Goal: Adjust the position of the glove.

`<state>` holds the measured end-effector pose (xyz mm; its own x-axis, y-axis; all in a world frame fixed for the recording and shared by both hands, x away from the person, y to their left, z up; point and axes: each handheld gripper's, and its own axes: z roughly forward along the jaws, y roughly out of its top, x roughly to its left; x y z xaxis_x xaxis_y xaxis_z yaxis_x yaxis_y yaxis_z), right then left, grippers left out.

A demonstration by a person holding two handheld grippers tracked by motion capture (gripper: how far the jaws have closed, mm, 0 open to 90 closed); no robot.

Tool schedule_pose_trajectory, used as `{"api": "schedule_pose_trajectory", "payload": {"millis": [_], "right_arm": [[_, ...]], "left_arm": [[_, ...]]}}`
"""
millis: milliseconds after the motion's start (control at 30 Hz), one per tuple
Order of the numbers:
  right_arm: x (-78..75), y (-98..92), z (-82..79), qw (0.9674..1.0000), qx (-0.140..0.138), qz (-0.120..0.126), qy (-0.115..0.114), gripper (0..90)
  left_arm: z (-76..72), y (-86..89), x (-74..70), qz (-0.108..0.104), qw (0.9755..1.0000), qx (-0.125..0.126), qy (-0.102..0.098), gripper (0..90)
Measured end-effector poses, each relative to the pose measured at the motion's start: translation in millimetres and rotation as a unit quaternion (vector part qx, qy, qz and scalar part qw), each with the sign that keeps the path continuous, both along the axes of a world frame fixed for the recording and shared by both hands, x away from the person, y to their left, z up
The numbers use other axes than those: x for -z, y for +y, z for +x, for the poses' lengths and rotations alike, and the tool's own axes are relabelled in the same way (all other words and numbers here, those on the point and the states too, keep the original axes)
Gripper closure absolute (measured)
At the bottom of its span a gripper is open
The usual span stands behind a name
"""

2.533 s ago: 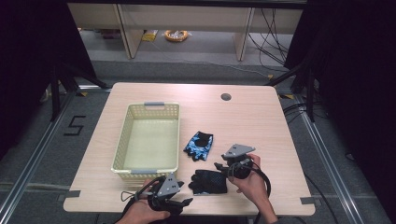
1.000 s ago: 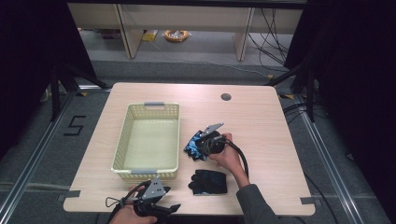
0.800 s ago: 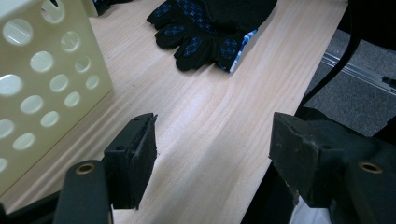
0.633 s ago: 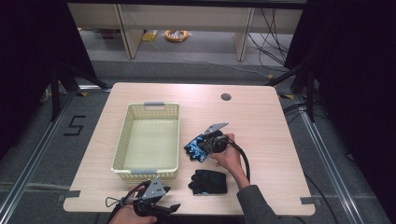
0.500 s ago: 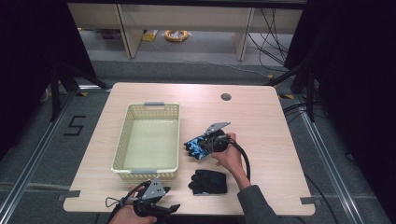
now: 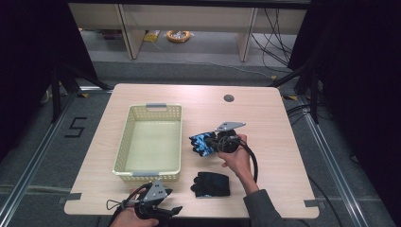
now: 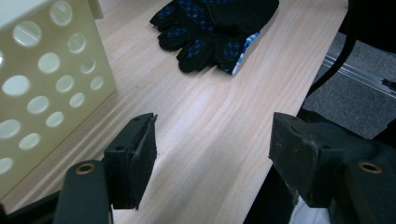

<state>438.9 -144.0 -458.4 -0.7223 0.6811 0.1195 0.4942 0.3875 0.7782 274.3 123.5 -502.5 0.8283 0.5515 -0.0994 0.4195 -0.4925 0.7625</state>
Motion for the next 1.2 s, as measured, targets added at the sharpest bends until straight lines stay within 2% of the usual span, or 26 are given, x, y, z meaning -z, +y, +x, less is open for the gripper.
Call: {"api": "schedule_pose_trajectory", "payload": {"millis": [100,133,167,200,300,333,400,433,467,500,567,600,633,667,700,733,767,867,900,933,967,1000,1033,1100,1167,1200], "right_arm": [[-7.3,-3.8,-6.8,1.0,0.003,0.001,-0.008,89.8],[-13.0,-6.2,-13.1,0.9996,-0.003,0.015,-0.023,89.8],[-16.8,-5.9,-20.4,0.9995,0.015,0.027,-0.011,89.8],[-20.0,-7.5,-24.2,0.9994,0.011,0.03,-0.007,89.8],[-27.0,-11.9,-39.0,0.999,0.017,0.035,-0.02,89.8],[-27.5,-12.7,-44.5,0.9988,0.018,0.042,-0.017,89.7],[-27.5,-13.6,-49.9,0.9986,0.02,0.046,-0.017,89.7],[-25.4,-15.9,-61.6,0.9982,0.027,0.053,-0.011,89.8],[-24.0,-18.0,-63.0,0.9984,0.023,0.049,-0.017,89.7],[-22.8,-18.5,-68.5,0.9981,0.029,0.053,-0.009,89.7],[-22.4,-19.7,-73.0,0.9983,0.031,0.049,-0.004,89.7],[-20.5,-19.6,-76.3,0.9981,0.031,0.054,-0.003,89.7],[-19.7,-19.6,-85.8,0.9975,0.042,0.056,0.006,89.7],[-19.7,-19.6,-85.8,0.9975,0.042,0.056,0.006,89.7],[-17.8,-19.5,-90.7,0.9977,0.038,0.055,-0.005,89.7],[-17.9,-19.3,-94.0,0.9979,0.042,0.05,-0.002,89.7],[-16.4,-18.1,-96.9,0.9975,0.041,0.057,-0.003,89.7],[-14.2,-18.2,-105.4,0.9977,0.042,0.053,-0.003,89.7],[-12.8,-18.0,-108.2,0.9974,0.043,0.057,-0.004,89.6],[-12.8,-18.0,-108.2,0.9974,0.043,0.057,-0.004,89.6],[-12.2,-19.1,-110.4,0.9977,0.042,0.053,-0.009,89.6],[-10.8,-19.3,-116.6,0.9975,0.047,0.052,-0.01,89.7],[-11.0,-18.1,-122.0,0.9964,0.062,0.057,0.0,89.7],[-9.8,-19.2,-126.9,0.9966,0.061,0.055,-0.004,89.6],[-8.8,-19.7,-127.2,0.9971,0.055,0.052,-0.012,89.6],[-8.5,-19.5,-130.3,0.9971,0.059,0.046,-0.014,89.6]], "left_arm": [[0.4,1.1,0.3,0.005,1.0,0.004,-0.002,31.1],[0.5,1.2,-0.1,0.007,1.0,-0.005,0.001,30.4],[0.5,0.4,0.4,0.002,0.9999,-0.012,0.003,29.7],[0.5,0.4,0.4,0.002,0.9999,-0.012,0.003,29.1],[2.2,2.5,-1.3,0.01,0.9999,-0.003,-0.004,27.4],[1.3,1.9,-0.5,0.003,0.9999,-0.016,0.006,26.7],[2.0,1.6,-0.3,-0.001,0.9999,-0.014,0.0,25.8],[2.9,3.1,-1.1,0.008,0.9999,-0.009,0.0,25.3],[3.3,3.1,-0.7,0.01,0.9997,-0.02,0.007,24.8],[2.0,1.6,-0.6,-0.005,0.9996,-0.026,0.009,24.3],[2.1,1.6,-0.8,-0.007,0.9996,-0.028,0.006,24.0],[3.2,3.0,-1.6,0.0,0.9998,-0.022,0.003,23.5],[3.7,3.7,-1.5,0.005,0.9996,-0.027,0.009,22.5],[4.0,3.8,-1.6,0.003,0.9996,-0.026,0.008,22.5],[3.2,2.9,-1.3,-0.007,0.9994,-0.033,0.013,21.5],[4.5,4.9,-2.3,0.004,0.9997,-0.026,0.003,21.1],[4.7,5.1,-1.8,0.008,0.9994,-0.033,0.006,20.7],[5.1,5.1,-2.0,0.001,0.9995,-0.03,0.006,20.0],[5.9,6.4,-2.3,0.011,0.9995,-0.028,0.003,19.9],[5.9,6.4,-2.3,0.011,0.9995,-0.028,0.003,19.8],[4.4,5.3,-1.9,-0.002,0.9994,-0.035,0.009,19.8],[5.3,6.8,-2.0,0.007,0.9993,-0.036,0.01,19.6],[5.6,7.1,-2.3,0.008,0.9993,-0.036,0.005,19.6],[6.0,7.5,-2.9,0.007,0.9994,-0.034,0.001,19.5],[5.1,6.2,-3.0,-0.006,0.9992,-0.04,0.005,19.5],[5.6,7.7,-3.9,0.007,0.9993,-0.037,0.002,19.5]]}}
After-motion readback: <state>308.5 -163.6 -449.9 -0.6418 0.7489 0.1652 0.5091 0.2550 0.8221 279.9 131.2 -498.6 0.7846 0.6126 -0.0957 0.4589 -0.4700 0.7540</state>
